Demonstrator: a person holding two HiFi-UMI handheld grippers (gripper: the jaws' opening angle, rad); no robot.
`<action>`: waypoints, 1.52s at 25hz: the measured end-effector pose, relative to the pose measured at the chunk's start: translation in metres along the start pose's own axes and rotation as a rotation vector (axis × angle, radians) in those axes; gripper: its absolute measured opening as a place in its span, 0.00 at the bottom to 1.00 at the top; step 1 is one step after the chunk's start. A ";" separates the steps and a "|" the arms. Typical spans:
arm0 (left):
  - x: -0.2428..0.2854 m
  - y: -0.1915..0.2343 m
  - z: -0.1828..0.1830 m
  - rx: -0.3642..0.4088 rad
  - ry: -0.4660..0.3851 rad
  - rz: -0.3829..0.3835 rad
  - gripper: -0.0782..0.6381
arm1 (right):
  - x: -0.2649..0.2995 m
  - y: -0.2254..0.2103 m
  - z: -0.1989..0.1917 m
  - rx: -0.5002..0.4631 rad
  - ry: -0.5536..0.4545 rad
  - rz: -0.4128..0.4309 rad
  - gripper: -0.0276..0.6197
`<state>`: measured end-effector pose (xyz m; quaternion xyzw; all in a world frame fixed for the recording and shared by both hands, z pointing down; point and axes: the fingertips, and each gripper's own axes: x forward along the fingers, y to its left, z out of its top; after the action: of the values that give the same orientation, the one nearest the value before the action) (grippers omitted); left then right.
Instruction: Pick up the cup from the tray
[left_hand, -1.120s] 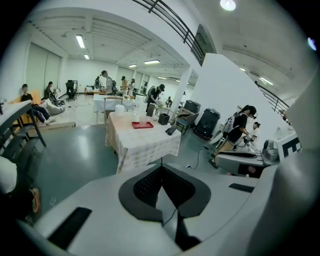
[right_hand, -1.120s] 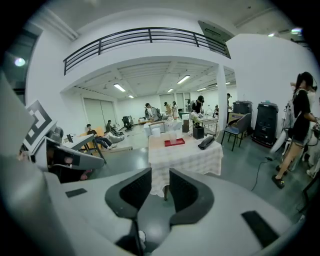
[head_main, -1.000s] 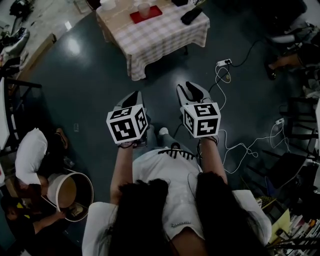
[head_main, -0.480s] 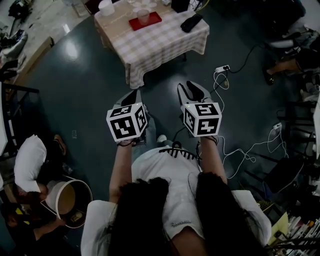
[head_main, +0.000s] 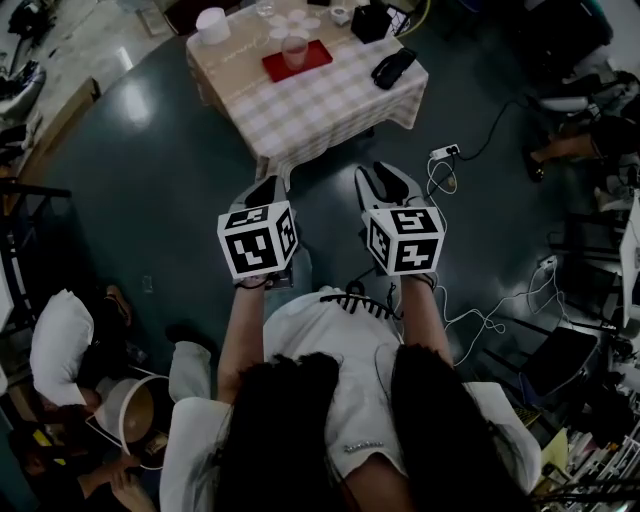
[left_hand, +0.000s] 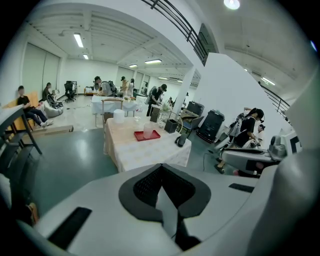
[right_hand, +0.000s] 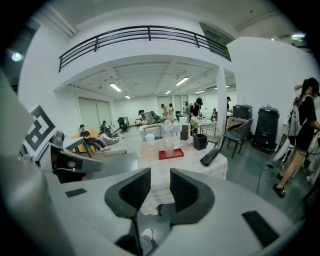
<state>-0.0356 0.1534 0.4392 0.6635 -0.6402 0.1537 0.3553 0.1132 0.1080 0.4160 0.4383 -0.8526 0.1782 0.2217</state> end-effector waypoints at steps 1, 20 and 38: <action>0.004 0.004 0.006 0.004 0.003 -0.002 0.12 | 0.006 0.001 0.005 0.001 0.002 -0.002 0.20; 0.077 0.067 0.104 0.051 0.032 -0.071 0.12 | 0.115 0.015 0.074 0.018 0.008 -0.038 0.29; 0.156 0.110 0.168 0.015 0.057 -0.002 0.12 | 0.235 -0.007 0.116 -0.033 0.066 0.059 0.47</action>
<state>-0.1624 -0.0661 0.4548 0.6622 -0.6281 0.1770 0.3684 -0.0289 -0.1108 0.4450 0.4034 -0.8602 0.1849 0.2515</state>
